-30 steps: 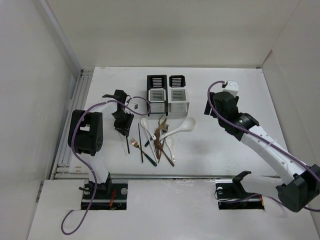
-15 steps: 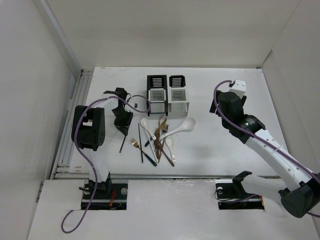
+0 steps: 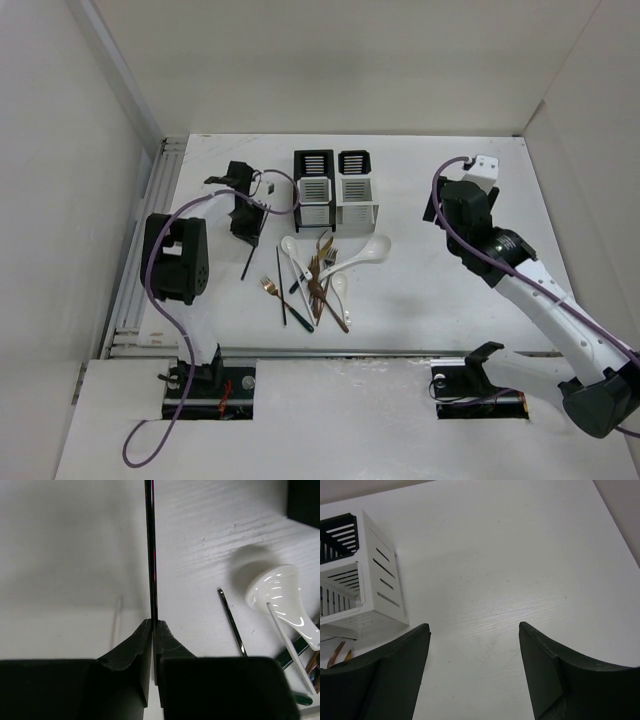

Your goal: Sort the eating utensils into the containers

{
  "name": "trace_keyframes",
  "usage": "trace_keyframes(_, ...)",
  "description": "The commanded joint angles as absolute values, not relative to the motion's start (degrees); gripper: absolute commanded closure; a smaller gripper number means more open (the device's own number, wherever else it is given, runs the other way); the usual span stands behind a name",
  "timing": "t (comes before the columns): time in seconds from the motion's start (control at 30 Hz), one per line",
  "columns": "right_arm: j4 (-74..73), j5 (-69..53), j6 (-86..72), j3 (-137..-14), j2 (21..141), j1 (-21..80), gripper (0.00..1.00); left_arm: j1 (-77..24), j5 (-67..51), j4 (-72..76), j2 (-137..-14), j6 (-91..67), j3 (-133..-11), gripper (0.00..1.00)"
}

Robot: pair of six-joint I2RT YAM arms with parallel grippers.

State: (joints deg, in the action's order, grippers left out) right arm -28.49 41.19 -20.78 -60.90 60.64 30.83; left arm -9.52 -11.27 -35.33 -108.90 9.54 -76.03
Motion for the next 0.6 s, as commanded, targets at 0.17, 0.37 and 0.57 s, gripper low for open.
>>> trace_keyframes(0.17, -25.4, 41.66, -20.21, -62.93, 58.89, 31.29, 0.23, -9.14, -9.76, -29.71, -96.42, 8.88, -76.03, 1.0)
trace_keyframes(0.37, -24.26, 41.66, -20.21, -62.4, 58.89, 31.29, 0.23, -8.61, -8.62, -29.09, -94.48, 8.88, -78.92, 1.0)
trace_keyframes(0.57, -16.63, 38.59, -17.33, -60.48, 58.89, 31.29, 0.23, -8.61, -7.29, -29.8, -95.88, 9.57, -94.9, 1.0)
